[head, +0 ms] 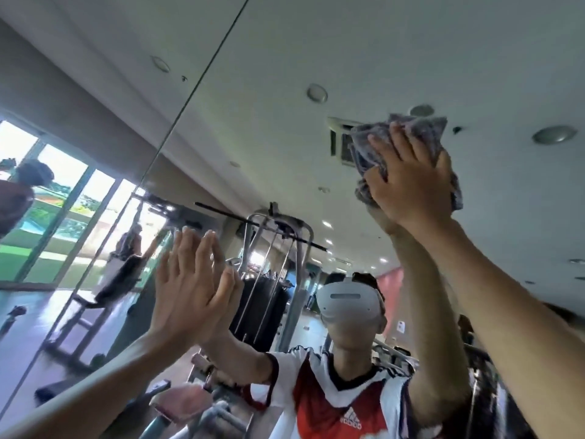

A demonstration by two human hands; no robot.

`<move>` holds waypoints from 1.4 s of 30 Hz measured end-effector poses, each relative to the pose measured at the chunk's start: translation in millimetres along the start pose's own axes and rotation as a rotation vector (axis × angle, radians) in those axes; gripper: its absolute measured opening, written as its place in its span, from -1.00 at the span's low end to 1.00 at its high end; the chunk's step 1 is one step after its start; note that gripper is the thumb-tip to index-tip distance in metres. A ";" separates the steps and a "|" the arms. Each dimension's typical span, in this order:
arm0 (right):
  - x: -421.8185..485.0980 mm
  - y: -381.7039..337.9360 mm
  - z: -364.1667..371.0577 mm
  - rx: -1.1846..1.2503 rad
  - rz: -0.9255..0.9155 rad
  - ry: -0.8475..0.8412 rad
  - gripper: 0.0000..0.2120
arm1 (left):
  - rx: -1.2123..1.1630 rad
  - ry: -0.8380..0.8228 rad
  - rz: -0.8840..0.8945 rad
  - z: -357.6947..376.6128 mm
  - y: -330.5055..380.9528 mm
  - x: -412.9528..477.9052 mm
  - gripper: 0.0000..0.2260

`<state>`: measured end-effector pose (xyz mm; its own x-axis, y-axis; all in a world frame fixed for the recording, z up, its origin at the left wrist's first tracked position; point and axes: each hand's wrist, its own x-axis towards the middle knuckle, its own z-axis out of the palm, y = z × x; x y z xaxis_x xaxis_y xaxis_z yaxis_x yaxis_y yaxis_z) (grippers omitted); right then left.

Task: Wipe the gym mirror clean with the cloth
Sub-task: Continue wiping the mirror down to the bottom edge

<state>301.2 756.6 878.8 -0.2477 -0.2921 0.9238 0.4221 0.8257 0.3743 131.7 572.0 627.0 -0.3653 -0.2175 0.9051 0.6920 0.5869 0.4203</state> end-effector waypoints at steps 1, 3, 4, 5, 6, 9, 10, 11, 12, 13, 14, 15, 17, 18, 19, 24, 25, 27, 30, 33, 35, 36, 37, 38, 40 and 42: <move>-10.9 -6.0 1.7 -0.001 0.016 0.005 -0.32 | -0.012 -0.015 0.005 0.2 12.1 -3.5 -0.28; -45.0 -15.4 4.2 -0.009 -0.161 -0.052 -0.36 | -0.035 -0.048 0.015 1.7 36.2 -13.2 -0.26; -61.3 -12.9 2.7 -0.017 -0.329 -0.106 -0.38 | -0.036 -0.069 0.022 2.9 47.0 -17.8 -0.25; -74.4 -2.7 0.3 -0.031 -0.512 -0.159 -0.40 | -0.028 -0.090 0.033 4.4 58.3 -23.1 -0.24; -79.6 13.6 -5.0 -0.053 -0.661 -0.208 -0.40 | -0.022 -0.100 0.045 5.8 69.0 -26.8 -0.24; -61.4 73.5 -20.4 -0.092 -0.685 -0.214 -0.39 | -0.055 -0.088 0.026 8.5 97.9 -28.7 -0.23; -51.5 93.8 -26.3 -0.093 -0.567 -0.185 -0.38 | -0.076 -0.085 0.007 8.4 108.2 -26.5 -0.21; -42.0 111.6 -32.0 -0.088 -0.421 -0.137 -0.38 | -0.090 -0.079 -0.006 8.7 117.3 -24.2 -0.21; -35.4 123.9 -35.4 -0.080 -0.279 -0.081 -0.37 | -0.098 -0.074 -0.010 8.7 126.1 -23.1 -0.21; -32.9 128.9 -35.7 -0.073 -0.158 -0.032 -0.36 | -0.101 -0.069 -0.002 9.0 133.8 -24.0 -0.22; -35.5 125.7 -34.9 -0.063 -0.067 -0.004 -0.35 | -0.103 -0.065 0.010 9.7 140.8 -26.1 -0.23; -42.9 117.8 -32.4 -0.057 -0.025 0.012 -0.34 | -0.106 -0.062 0.021 10.5 146.9 -29.7 -0.25; -72.2 101.8 -29.7 -0.034 -0.107 -0.036 -0.36 | -0.107 -0.088 0.047 12.4 160.4 -41.0 -0.27; -88.7 100.7 -30.4 -0.028 -0.233 -0.094 -0.37 | -0.099 -0.110 0.068 13.1 167.2 -46.9 -0.27; -101.9 106.6 -33.2 -0.037 -0.385 -0.159 -0.38 | -0.090 -0.128 0.086 13.7 174.5 -51.6 -0.26; -89.6 188.5 -57.2 -0.137 -0.538 -0.241 -0.39 | -0.079 -0.139 0.077 14.9 208.1 -52.3 -0.21; -83.2 203.8 -60.1 -0.128 -0.410 -0.188 -0.38 | -0.073 -0.136 0.086 15.4 215.4 -49.3 -0.20; -83.4 211.6 -60.0 -0.080 -0.129 -0.052 -0.38 | -0.067 -0.141 0.116 17.9 229.4 -47.5 -0.22; -119.3 185.1 -48.4 -0.052 0.004 0.039 -0.38 | -0.050 -0.145 0.187 20.9 244.2 -60.6 -0.28; -159.8 196.8 -54.2 -0.078 -0.506 -0.113 -0.41 | -0.003 -0.117 0.298 27.8 255.1 -76.2 -0.36; -160.2 237.9 -70.3 -0.125 -0.771 -0.193 -0.40 | 0.022 -0.094 0.354 33.2 268.1 -79.0 -0.36; -156.9 259.8 -76.6 -0.139 -0.767 -0.200 -0.39 | 0.024 -0.079 0.366 35.4 276.0 -78.1 -0.35; -152.5 282.0 -81.2 -0.149 -0.676 -0.181 -0.39 | 0.017 -0.066 0.370 36.7 283.5 -76.4 -0.34; -148.5 302.0 -85.7 -0.155 -0.522 -0.140 -0.39 | 0.006 -0.054 0.377 37.3 291.6 -73.8 -0.34; -146.2 330.0 -93.3 -0.135 -0.104 0.005 -0.39 | -0.009 -0.031 0.415 38.2 306.9 -69.7 -0.35; -152.6 328.4 -90.7 -0.116 0.271 0.092 -0.36 | -0.007 -0.012 0.470 39.8 319.6 -70.2 -0.36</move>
<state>556.7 1028.5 868.1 -0.0346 -0.1157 0.9927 0.5597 0.8207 0.1151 353.8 805.9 695.2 -0.0180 0.0794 0.9967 0.7883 0.6144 -0.0348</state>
